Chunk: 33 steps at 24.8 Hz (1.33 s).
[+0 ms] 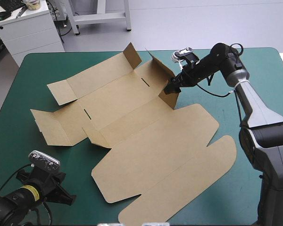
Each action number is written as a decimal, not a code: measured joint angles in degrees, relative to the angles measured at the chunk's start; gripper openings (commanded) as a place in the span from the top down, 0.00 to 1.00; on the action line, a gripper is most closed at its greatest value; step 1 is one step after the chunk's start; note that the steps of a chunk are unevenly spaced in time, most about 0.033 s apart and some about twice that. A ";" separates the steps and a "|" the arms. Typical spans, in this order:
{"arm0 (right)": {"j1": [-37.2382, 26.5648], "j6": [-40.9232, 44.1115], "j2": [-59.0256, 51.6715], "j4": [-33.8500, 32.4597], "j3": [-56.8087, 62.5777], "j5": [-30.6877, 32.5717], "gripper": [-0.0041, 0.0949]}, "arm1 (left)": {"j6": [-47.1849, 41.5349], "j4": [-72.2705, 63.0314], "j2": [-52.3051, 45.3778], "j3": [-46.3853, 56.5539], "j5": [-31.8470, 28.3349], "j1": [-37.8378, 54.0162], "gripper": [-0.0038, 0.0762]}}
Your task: Fold the box
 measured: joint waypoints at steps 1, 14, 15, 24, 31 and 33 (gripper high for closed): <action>0.20 0.06 0.87 -0.06 -0.55 0.00 0.11 | 0.00 0.00 0.00 0.00 0.00 0.00 0.96; 1.24 0.06 9.16 0.13 -2.23 -3.03 0.92 | 0.00 0.00 0.00 0.00 0.00 0.00 0.96; 1.24 0.06 9.43 0.13 -2.23 -2.89 0.98 | 0.00 0.00 0.00 0.00 0.00 0.00 0.96; 1.24 -0.24 9.72 0.43 -3.57 -2.99 0.98 | 0.00 0.00 0.00 0.00 0.01 0.00 0.96; 1.24 -8.43 9.72 -0.33 -11.75 1.46 0.98 | 0.00 0.05 0.00 -0.74 0.06 0.00 0.96; 1.24 -9.69 9.72 -0.38 -14.39 2.29 0.98 | 0.00 0.05 0.00 -2.49 0.12 0.00 0.96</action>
